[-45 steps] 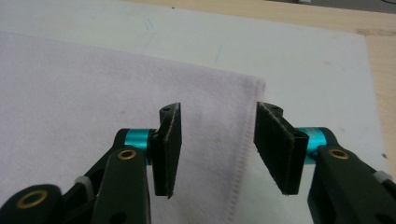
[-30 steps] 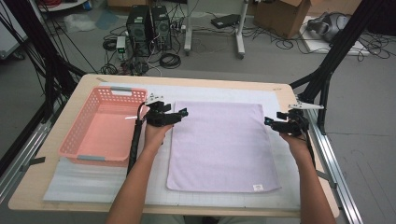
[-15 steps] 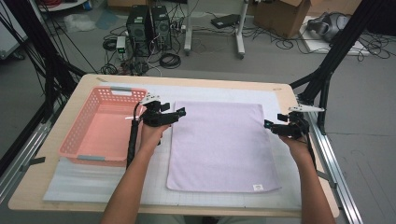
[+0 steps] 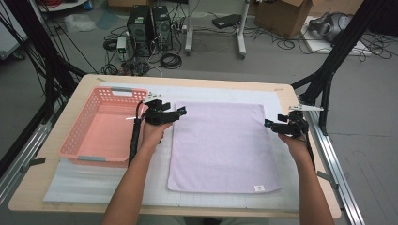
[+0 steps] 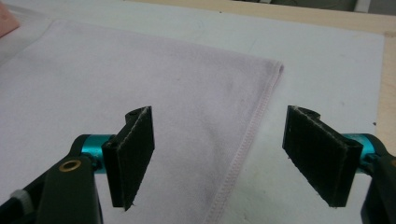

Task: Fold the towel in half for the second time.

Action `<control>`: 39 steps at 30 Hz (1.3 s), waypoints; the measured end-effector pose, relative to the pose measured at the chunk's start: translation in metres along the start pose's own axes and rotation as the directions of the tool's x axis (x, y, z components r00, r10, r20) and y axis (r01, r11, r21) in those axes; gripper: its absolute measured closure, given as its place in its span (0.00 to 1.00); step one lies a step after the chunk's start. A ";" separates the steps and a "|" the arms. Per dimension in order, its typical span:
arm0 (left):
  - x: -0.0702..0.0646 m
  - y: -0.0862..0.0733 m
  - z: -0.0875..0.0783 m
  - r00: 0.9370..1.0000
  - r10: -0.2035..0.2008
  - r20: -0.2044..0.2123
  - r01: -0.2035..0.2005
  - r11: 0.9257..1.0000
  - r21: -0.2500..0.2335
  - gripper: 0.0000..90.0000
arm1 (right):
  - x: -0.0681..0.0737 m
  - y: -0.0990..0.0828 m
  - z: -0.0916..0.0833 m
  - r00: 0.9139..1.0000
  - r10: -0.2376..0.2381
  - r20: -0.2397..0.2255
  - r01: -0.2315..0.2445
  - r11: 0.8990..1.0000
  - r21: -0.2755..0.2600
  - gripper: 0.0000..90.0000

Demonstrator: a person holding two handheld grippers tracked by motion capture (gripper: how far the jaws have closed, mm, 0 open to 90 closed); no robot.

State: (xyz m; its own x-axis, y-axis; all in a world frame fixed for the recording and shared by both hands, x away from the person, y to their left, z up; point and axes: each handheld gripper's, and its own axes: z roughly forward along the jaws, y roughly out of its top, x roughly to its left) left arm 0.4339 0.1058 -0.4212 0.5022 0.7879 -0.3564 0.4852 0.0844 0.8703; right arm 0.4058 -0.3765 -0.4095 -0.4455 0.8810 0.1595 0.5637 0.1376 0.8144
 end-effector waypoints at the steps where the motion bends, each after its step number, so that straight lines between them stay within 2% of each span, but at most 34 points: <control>1: 0.001 -0.001 0.002 1.000 -0.011 -0.002 0.011 1.000 0.014 0.21 | 0.000 0.000 0.003 1.000 0.004 0.002 -0.004 1.000 0.002 0.27; 3: 0.004 -0.005 0.006 1.000 -0.020 -0.017 0.020 0.999 0.040 0.21 | 0.000 -0.001 0.007 1.000 0.013 0.007 -0.013 1.000 0.021 0.27; 6: 0.007 -0.008 0.011 0.999 -0.030 -0.015 0.030 0.999 0.043 0.21 | 0.001 0.000 0.016 1.000 0.019 0.009 -0.020 0.999 0.046 0.27; 9: 0.011 -0.011 0.014 0.998 -0.030 -0.050 0.032 0.998 0.055 0.21 | 0.004 0.004 0.025 1.000 0.016 0.011 -0.017 0.998 0.068 0.27; 11: 0.013 -0.013 0.016 0.997 -0.026 -0.068 0.032 0.996 0.078 0.21 | 0.004 0.006 0.029 1.000 0.005 0.011 -0.006 0.998 0.065 0.27; 13: 0.014 -0.015 0.018 0.997 -0.026 -0.077 0.033 0.995 0.095 0.21 | 0.004 0.007 0.034 1.000 0.017 0.011 -0.018 0.998 0.066 0.27; 17: 0.019 -0.019 0.024 0.992 -0.034 -0.120 0.049 0.991 0.123 0.22 | 0.001 0.002 0.045 1.000 0.017 0.023 -0.019 0.996 0.089 0.27; 18: 0.020 -0.018 0.025 0.991 -0.044 -0.129 0.062 0.988 0.142 0.23 | 0.001 0.001 0.047 1.000 0.018 0.022 -0.020 0.996 0.092 0.27; 20: 0.018 -0.014 0.029 0.990 -0.018 -0.141 0.042 0.984 0.171 0.24 | 0.001 0.001 0.052 0.999 0.019 0.026 -0.021 0.995 0.099 0.28; 22: 0.016 -0.009 0.033 0.986 -0.007 -0.168 0.038 0.982 0.187 0.25 | 0.001 0.001 0.056 0.999 0.017 0.031 -0.020 0.993 0.113 0.28; 23: 0.017 -0.008 0.035 0.985 -0.012 -0.172 0.043 0.983 0.178 0.26 | 0.000 0.002 0.058 0.999 0.022 0.041 -0.026 0.993 0.119 0.28; 25: 0.019 -0.009 0.038 0.983 -0.022 -0.183 0.058 0.980 0.189 0.27 | -0.002 0.005 0.061 0.997 0.032 0.066 -0.040 0.992 0.119 0.28; 26: 0.019 -0.011 0.040 0.982 -0.019 -0.186 0.055 0.979 0.195 0.28 | -0.003 0.007 0.061 0.996 0.038 0.082 -0.047 0.992 0.114 0.28; 27: 0.019 -0.011 0.041 0.982 -0.009 -0.191 0.045 0.982 0.186 0.30 | -0.004 0.009 0.061 0.994 0.041 0.100 -0.051 0.994 0.100 0.28; 28: 0.019 -0.011 0.041 0.981 -0.006 -0.195 0.043 0.982 0.185 0.32 | -0.006 0.011 0.061 0.993 0.057 0.104 -0.067 0.994 0.089 0.30; 31: 0.019 -0.012 0.042 0.980 0.007 -0.199 0.030 0.983 0.183 0.41 | -0.009 0.013 0.066 0.989 0.053 0.141 -0.070 0.990 0.124 0.39; 32: 0.018 -0.012 0.042 0.982 0.009 -0.190 0.027 0.982 0.185 0.48 | -0.010 0.014 0.068 0.988 0.056 0.142 -0.074 0.989 0.126 0.42; 33: 0.017 -0.013 0.043 0.984 0.022 -0.176 0.013 0.980 0.198 0.60 | -0.009 0.014 0.069 0.988 0.063 0.141 -0.082 0.988 0.129 0.48; 34: 0.014 -0.013 0.044 0.982 0.050 -0.183 -0.010 0.978 0.210 0.69 | -0.009 0.013 0.071 0.988 0.061 0.140 -0.081 0.987 0.138 0.54; 36: 0.010 -0.013 0.046 0.975 0.086 -0.204 -0.040 0.974 0.221 0.72 | -0.006 0.012 0.074 0.988 0.033 0.154 -0.058 0.985 0.160 0.59; 37: 0.009 -0.013 0.046 0.973 0.087 -0.212 -0.039 0.975 0.221 0.74 | -0.004 0.012 0.074 0.985 0.026 0.173 -0.055 0.986 0.160 0.63; 38: 0.010 -0.013 0.046 0.972 0.080 -0.220 -0.030 0.974 0.224 0.77 | -0.004 0.012 0.074 0.984 0.034 0.177 -0.062 0.985 0.159 0.71; 39: 0.009 -0.013 0.046 0.972 0.075 -0.222 -0.024 0.974 0.224 0.81 | -0.005 0.012 0.072 0.986 0.061 0.158 -0.087 0.984 0.158 0.84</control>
State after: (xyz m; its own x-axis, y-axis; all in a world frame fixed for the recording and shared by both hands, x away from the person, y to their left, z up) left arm 0.4649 0.0842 -0.4519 0.3658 0.9076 -0.2060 0.6212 -0.0732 0.7802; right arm 0.4651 -0.3470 -0.4406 -0.2947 0.9481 0.1193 0.7030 0.1305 0.6992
